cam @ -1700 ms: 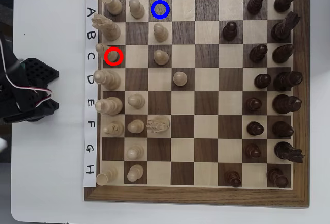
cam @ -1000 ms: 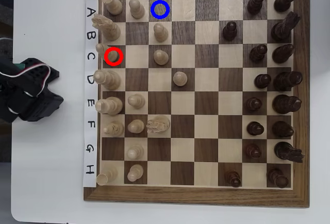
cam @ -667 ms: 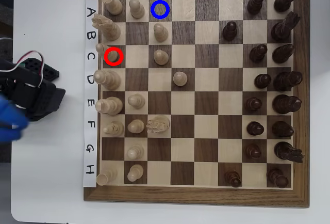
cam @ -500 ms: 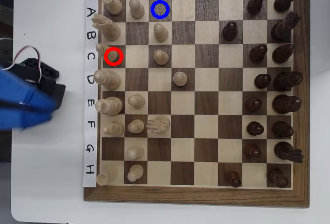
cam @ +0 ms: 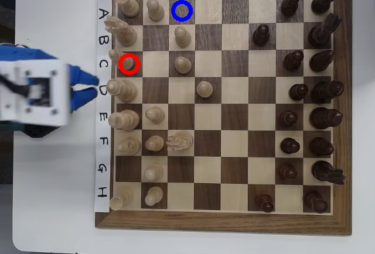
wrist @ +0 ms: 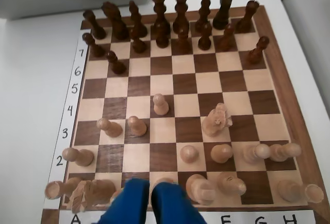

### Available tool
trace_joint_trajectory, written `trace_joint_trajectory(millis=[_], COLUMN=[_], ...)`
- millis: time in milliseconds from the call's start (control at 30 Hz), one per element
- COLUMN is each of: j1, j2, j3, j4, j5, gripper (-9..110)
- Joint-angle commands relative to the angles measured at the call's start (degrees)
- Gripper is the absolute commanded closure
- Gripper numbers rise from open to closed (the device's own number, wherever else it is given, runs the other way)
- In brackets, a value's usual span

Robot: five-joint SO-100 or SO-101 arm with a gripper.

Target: Move the piece to destination

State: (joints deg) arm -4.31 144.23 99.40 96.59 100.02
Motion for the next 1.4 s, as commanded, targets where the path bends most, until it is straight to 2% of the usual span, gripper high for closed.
trace_joint_trajectory(millis=[0, 367, 1033, 1367], j1=[-6.42, -17.58, -19.51, -22.68], j2=[-2.29, -2.20, 8.26, 8.61], j3=[4.39, 9.40, 26.63, 25.14], j4=[0.44, 0.44, 0.44, 0.18], j5=[16.79, 23.03, 19.78, 21.01], gripper=[101, 101, 101, 91])
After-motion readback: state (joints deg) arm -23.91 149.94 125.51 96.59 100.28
